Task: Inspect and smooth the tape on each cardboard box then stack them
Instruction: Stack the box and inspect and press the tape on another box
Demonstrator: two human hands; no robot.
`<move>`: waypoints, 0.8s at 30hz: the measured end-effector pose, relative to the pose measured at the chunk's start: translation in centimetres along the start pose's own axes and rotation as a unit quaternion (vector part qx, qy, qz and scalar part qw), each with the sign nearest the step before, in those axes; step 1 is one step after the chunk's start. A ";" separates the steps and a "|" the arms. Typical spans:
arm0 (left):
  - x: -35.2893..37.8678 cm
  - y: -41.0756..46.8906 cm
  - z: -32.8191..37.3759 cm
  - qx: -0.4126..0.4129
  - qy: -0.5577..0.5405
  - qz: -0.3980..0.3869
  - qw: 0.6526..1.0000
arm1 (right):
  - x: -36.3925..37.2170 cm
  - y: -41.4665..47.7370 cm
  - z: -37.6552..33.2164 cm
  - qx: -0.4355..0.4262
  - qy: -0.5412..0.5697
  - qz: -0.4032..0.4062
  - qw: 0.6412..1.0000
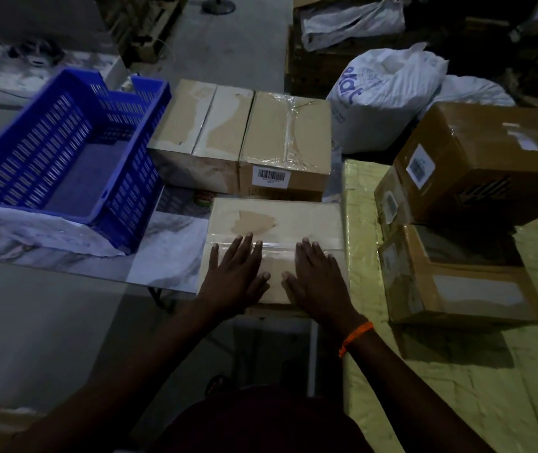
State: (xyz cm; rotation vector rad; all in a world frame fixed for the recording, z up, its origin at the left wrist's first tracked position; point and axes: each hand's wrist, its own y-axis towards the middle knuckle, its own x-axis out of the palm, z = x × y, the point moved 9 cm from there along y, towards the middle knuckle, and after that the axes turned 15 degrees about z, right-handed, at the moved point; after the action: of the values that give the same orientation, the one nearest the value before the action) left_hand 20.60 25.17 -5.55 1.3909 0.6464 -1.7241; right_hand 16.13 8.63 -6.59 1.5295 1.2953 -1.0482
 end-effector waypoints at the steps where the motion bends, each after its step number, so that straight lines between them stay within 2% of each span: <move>1: -0.2 -1.3 0.0 0.004 -0.010 0.001 1.000 | 0.2 -1.4 -0.3 -0.017 -0.005 0.000 1.000; 7: 0.9 -6.3 -1.2 0.028 0.018 0.009 0.999 | 0.1 -5.5 0.5 -0.054 -0.032 0.085 0.994; 15: 0.4 -5.8 -1.0 0.000 -0.025 0.021 0.999 | -0.7 -4.4 0.2 -0.035 -0.005 0.067 0.997; 17: -1.2 -4.9 -0.8 -0.017 -0.073 0.057 0.996 | -2.2 -3.5 -0.1 -0.057 0.019 0.090 0.994; 19: -3.6 -3.7 -1.3 -0.025 -0.112 0.142 0.983 | -4.2 -2.3 0.5 -0.068 0.058 0.166 0.982; 21: -5.2 -2.3 -2.9 -0.077 -0.140 0.188 0.969 | -5.4 -0.9 2.5 0.006 0.102 0.200 0.974; 24: -5.1 0.2 -6.1 -0.176 -0.153 0.175 0.957 | -5.0 0.9 6.1 0.157 0.168 0.174 0.958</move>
State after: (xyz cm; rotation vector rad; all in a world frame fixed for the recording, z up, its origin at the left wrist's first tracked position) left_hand 24.37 31.30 -2.22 0.9019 0.4718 -1.4173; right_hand 15.97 1.32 -3.45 2.1611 1.0520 -0.8123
